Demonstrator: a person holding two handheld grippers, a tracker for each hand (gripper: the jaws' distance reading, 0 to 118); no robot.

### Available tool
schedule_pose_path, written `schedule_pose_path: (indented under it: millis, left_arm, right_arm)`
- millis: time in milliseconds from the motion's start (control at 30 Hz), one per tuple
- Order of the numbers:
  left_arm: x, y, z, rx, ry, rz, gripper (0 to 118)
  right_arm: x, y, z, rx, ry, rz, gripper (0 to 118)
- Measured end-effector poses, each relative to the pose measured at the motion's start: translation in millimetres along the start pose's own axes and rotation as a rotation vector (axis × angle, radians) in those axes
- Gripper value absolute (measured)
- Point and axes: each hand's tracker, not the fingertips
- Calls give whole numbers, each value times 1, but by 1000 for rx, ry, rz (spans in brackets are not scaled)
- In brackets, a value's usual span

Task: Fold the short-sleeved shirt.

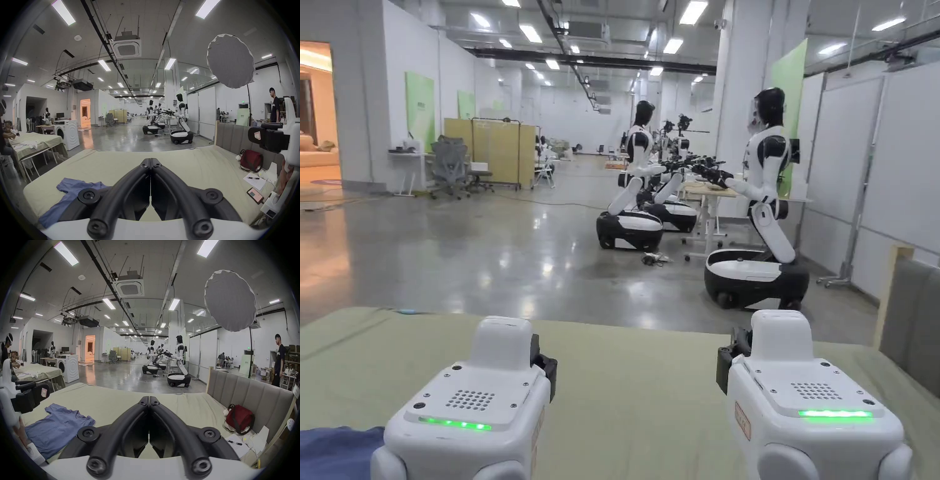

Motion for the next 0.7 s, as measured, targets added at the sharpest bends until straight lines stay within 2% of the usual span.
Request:
schedule_pose_path:
  millis: [133,300,433,500,600,633,667,700]
  left_arm:
    - [-56,-3,21,-17,142,-11,0]
    - [-150,-26,53,-117,315,11,0]
    - [-215,-55,38,-338,308,91,0]
    - [-232,-69,14,-450,300,100,0]
    - [-250,-97,-35,-550,208,153,0]
    - [-255,-111,-58,-570,190,157,7]
    - [-258,-124,-78,-576,211,148,25]
    - [-260,-137,-96,-614,237,132,75]
  right_arm:
    - [-48,1,-10,-3,134,-5,2]
    - [-138,-16,-15,-47,408,6,2]
    - [-179,-40,-18,-96,475,38,2]
    - [-186,-52,-24,-119,474,48,3]
    - [-183,-70,-35,-163,460,49,3]
    - [-181,-76,-39,-180,444,59,3]
    - [-177,-82,-44,-194,417,69,3]
    - [-174,-87,-49,-209,405,72,3]
